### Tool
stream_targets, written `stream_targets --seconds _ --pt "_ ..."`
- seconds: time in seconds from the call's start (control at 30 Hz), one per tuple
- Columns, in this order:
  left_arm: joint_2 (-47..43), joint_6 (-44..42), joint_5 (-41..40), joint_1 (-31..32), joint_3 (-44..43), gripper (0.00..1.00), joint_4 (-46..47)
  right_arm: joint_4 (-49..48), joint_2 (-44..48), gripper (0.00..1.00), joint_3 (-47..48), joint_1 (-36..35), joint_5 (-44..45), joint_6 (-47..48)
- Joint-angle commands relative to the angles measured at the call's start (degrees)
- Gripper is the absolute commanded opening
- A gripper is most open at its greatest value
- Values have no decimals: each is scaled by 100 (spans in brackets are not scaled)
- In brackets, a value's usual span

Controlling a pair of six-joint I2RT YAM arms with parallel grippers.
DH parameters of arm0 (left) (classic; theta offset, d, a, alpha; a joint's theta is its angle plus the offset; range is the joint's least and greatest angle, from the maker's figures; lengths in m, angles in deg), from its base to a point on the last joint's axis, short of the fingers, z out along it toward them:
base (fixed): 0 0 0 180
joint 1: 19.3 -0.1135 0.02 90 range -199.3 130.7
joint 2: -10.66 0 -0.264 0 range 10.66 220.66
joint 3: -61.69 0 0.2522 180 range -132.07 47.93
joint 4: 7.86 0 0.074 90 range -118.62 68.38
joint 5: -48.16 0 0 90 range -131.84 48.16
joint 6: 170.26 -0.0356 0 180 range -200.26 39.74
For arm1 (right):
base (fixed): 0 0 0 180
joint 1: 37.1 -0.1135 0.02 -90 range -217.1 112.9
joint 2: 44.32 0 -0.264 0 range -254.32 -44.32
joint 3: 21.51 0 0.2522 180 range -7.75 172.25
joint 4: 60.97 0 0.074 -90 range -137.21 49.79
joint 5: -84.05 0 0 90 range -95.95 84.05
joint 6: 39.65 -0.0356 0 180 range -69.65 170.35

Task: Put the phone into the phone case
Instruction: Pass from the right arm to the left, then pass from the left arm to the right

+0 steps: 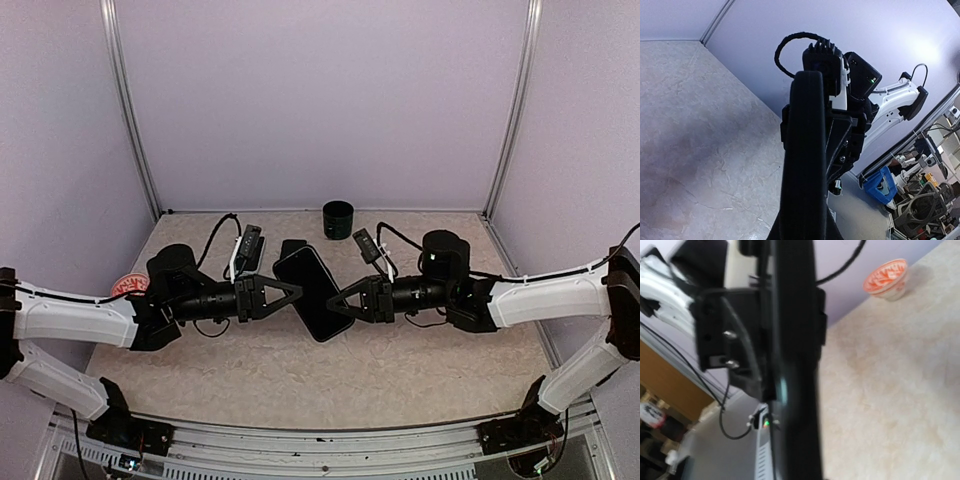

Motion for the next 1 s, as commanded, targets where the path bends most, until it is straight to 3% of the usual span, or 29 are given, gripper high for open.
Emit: stream_targets --seconds 0.0,0.17,0.33,0.6,0.73,0.87,0.97 --pt "112 -256 -15 77 -242 0 -252 750 64 29 390 -136 -7 436" --pt "153 -351 388 54 -263 0 -426 1438 43 33 655 -30 -542 753" --pt "285 -477 712 109 -354 0 -667 1368 -71 32 663 114 -1242 640" --pt "361 -726 988 176 -505 0 -1106 1223 -285 16 604 223 -1878 590" --pt "367 -813 1040 178 -537 0 -1285 1160 -437 0 614 230 -2142 520" --pt "428 -913 1024 180 -636 0 -1489 1039 -513 0 614 227 -2332 412" --pt "399 -910 888 168 -623 14 -1502 1184 -442 0 659 230 -2146 531"
